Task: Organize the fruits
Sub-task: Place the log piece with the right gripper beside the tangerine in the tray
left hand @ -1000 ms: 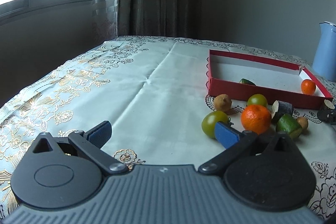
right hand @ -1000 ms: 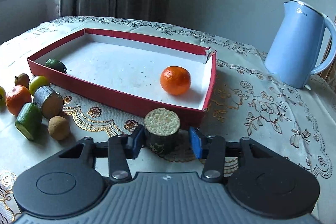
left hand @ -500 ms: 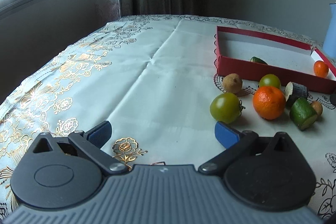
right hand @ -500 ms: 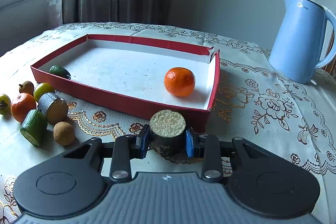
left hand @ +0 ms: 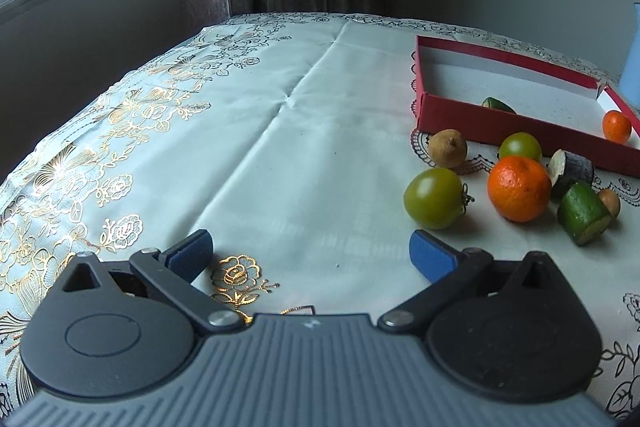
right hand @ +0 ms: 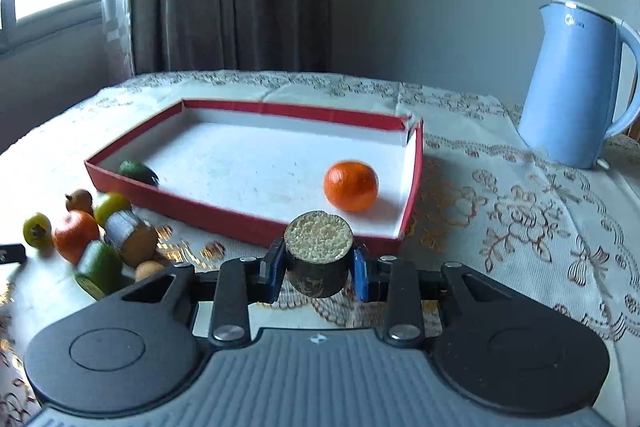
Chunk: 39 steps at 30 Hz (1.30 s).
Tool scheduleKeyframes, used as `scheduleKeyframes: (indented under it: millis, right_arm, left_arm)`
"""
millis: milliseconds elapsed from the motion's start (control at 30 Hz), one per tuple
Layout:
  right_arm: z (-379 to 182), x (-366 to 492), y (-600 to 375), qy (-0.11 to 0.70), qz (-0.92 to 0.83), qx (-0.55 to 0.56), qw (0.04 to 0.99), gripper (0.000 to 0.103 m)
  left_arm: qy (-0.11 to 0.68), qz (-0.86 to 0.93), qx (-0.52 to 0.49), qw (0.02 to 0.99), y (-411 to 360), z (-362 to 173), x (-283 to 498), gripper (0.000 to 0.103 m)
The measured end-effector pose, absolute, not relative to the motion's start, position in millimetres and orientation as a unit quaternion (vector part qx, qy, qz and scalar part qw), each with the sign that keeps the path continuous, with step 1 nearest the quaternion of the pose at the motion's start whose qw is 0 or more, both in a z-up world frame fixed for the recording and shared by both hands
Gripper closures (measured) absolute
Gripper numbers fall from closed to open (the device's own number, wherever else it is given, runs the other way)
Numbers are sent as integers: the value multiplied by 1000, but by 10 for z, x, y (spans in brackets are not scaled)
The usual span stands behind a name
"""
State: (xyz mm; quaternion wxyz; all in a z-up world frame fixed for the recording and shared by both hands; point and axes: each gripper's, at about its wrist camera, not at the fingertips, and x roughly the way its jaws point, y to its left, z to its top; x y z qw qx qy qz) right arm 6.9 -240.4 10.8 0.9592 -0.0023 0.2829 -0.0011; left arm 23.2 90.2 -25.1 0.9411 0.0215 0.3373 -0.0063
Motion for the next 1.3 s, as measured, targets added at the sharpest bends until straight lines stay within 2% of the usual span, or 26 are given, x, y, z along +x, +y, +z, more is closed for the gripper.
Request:
scheduleKeyframes:
  millis: [300,600,867,1067,1133,1200,1300]
  right_arm:
    - [571,478,-2302,240,-9,-33,970,71]
    - [194,1088,-2253,295,-25,-31,955,71]
    - [65,1217,-2169,307,-26,-47,950,70]
    - [179,1016,-2222,282,-34,-33,958,58]
    - [268,816,-2300,265,-28,-16,964,50]
    - [315,564,-2374,248,-23,-7,968,37]
    - [289,175,-2459,239,-16,-13,971,37]
  left_arm:
    - [338,-7,19,941,906,-249,237,0]
    - [340,-9,15,940,921,-249,236,0]
    - [340,-10,13,940,925,-253,242,0]
    - [340,-10,13,940,921,-240,235,0]
    - [338,-11,13,941,922,-235,223,0]
    - [328,-28,8,944,935,-215,189,0]
    - [293,-43,12,955,922,-162,93,0]
